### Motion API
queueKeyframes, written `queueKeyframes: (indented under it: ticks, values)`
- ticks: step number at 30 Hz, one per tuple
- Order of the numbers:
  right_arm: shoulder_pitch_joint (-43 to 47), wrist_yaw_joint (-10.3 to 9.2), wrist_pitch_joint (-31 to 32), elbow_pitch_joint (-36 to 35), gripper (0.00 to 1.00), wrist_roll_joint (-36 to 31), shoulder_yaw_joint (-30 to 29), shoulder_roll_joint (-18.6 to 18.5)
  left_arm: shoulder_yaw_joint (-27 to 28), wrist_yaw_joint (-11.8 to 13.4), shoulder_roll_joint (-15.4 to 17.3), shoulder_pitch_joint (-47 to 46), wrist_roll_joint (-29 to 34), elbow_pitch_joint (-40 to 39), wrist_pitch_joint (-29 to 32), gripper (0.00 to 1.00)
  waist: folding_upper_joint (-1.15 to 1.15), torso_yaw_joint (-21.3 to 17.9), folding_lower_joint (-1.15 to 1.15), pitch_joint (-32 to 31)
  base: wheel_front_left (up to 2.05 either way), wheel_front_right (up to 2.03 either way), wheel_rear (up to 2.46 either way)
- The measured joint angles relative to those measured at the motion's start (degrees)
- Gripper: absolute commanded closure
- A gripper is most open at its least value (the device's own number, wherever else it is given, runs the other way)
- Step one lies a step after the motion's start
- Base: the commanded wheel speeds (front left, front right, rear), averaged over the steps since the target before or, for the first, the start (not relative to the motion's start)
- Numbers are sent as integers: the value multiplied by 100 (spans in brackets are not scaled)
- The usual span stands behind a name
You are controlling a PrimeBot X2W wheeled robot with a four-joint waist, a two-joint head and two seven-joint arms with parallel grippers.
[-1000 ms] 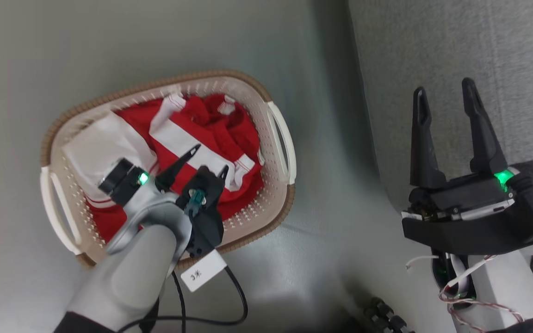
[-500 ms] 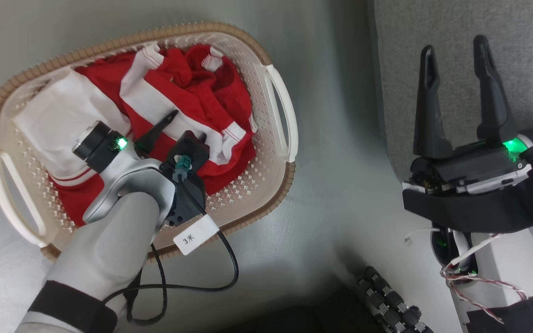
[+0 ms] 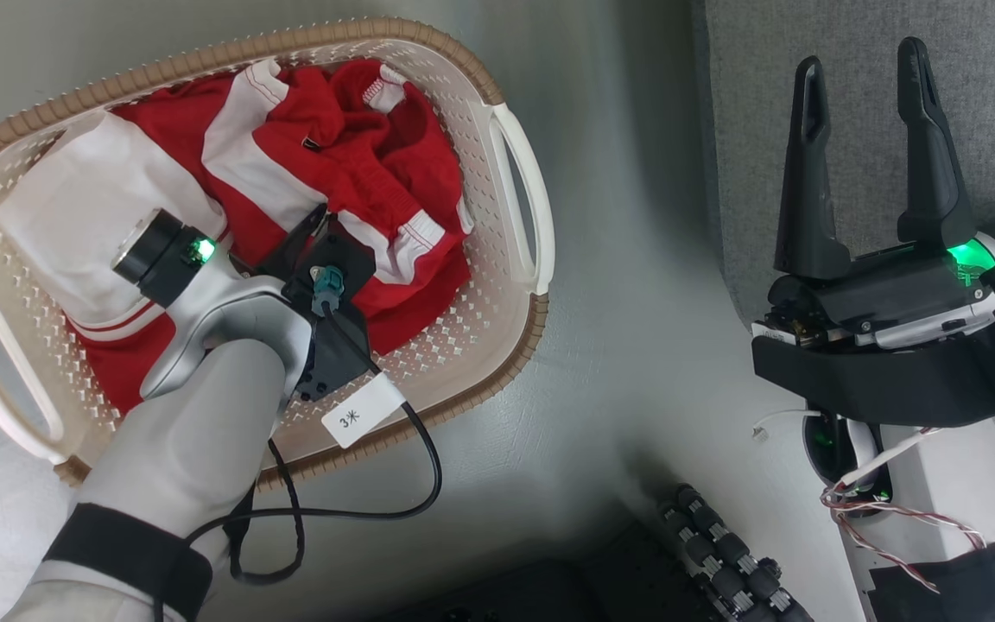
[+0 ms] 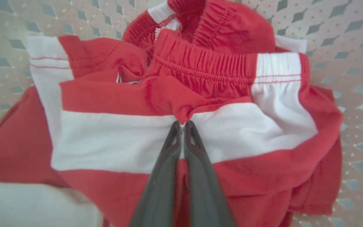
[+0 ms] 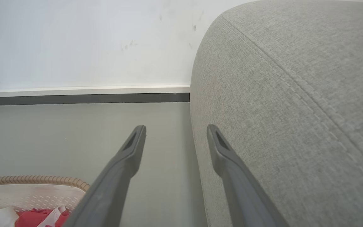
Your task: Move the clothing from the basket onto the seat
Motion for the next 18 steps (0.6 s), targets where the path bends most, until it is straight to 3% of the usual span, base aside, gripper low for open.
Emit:
queueKeyframes:
  ticks: [18]
  values:
    - [-125,88,5,649,0,-14,-80,34,267,35,-321,133,-553,-102,-906,100,0,209,0,-460,0,0,0]
